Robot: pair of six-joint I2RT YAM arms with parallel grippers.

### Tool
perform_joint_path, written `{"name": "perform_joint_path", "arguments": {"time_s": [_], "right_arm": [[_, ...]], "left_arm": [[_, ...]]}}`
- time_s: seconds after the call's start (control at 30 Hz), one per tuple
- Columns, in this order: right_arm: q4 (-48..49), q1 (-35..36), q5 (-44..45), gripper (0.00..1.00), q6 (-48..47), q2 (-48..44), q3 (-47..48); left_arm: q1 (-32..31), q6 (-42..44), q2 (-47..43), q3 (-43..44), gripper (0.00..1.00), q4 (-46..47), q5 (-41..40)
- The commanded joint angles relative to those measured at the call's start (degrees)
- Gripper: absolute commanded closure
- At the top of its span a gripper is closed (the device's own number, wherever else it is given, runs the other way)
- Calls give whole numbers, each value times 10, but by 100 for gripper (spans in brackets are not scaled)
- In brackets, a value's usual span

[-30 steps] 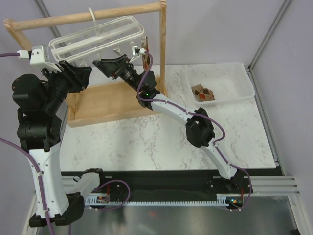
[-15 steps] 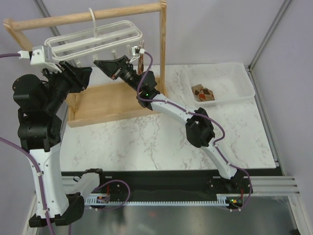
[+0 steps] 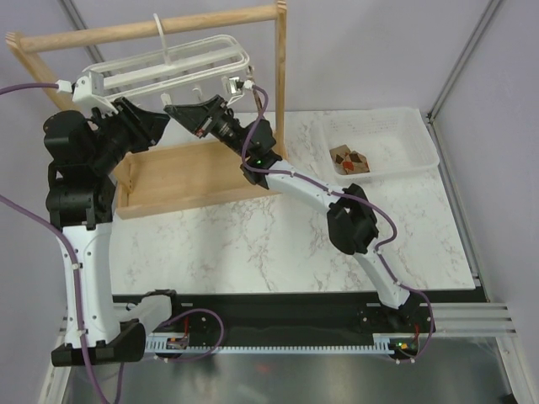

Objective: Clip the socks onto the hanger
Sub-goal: Open the clamp at the hanger.

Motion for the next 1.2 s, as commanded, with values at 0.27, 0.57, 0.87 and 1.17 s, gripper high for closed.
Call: {"name": "perform_joint_path", "arguments": {"time_s": [0.27, 0.57, 0.87, 1.17], "right_arm": [[8, -27, -45, 98, 85, -43, 3], [15, -30, -50, 98, 111, -47, 6], [11, -32, -64, 98, 139, -42, 21], [11, -32, -78, 99, 170, -37, 31]], "left_arm": [[61, -133, 17, -41, 55, 103, 99], [76, -240, 31, -82, 48, 207, 136], [76, -251, 31, -77, 41, 209, 136], [75, -242, 52, -82, 35, 231, 145]]}}
